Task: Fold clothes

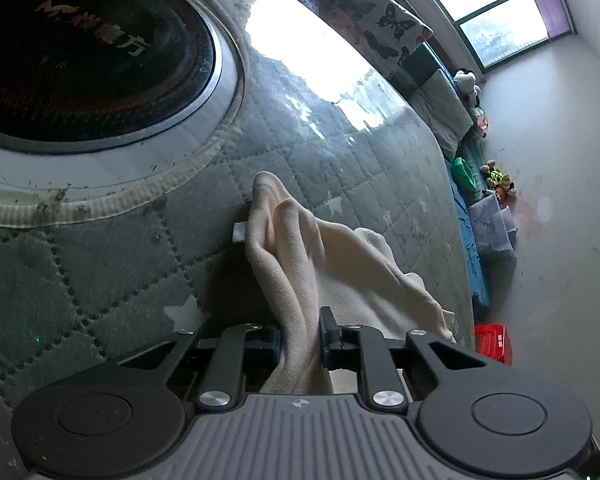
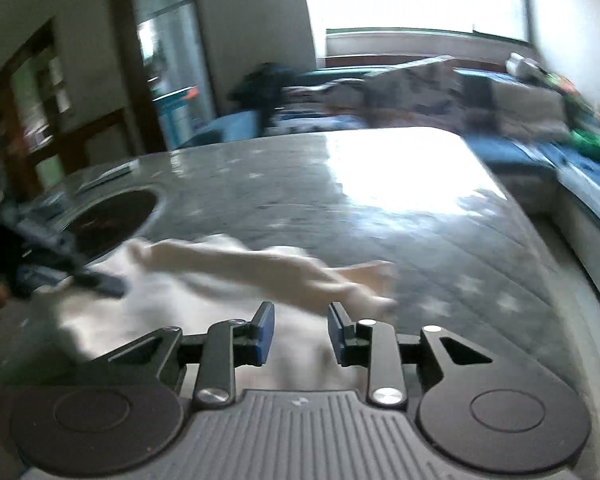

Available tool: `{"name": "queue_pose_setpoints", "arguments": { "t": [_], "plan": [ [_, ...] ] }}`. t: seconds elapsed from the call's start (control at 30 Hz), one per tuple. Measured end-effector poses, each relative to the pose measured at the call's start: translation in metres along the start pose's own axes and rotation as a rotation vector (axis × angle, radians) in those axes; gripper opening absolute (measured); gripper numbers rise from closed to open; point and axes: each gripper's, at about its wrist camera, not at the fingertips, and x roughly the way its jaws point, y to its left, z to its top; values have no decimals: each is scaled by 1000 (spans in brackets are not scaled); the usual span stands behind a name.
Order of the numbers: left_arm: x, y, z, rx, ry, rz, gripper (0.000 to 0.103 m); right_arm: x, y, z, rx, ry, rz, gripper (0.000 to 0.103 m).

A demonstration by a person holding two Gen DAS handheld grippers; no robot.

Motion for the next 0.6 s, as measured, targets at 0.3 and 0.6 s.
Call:
{"name": "queue_pose_setpoints", "arguments": {
  "t": [0.3,0.6],
  "plan": [
    [3,-5,3,41,-9,23,19,17,-50,-14,162,13,-26,32],
    [5,-13,3,88,-21,50,19,9,-51,-16,195,-13,28,14]
  ]
}}
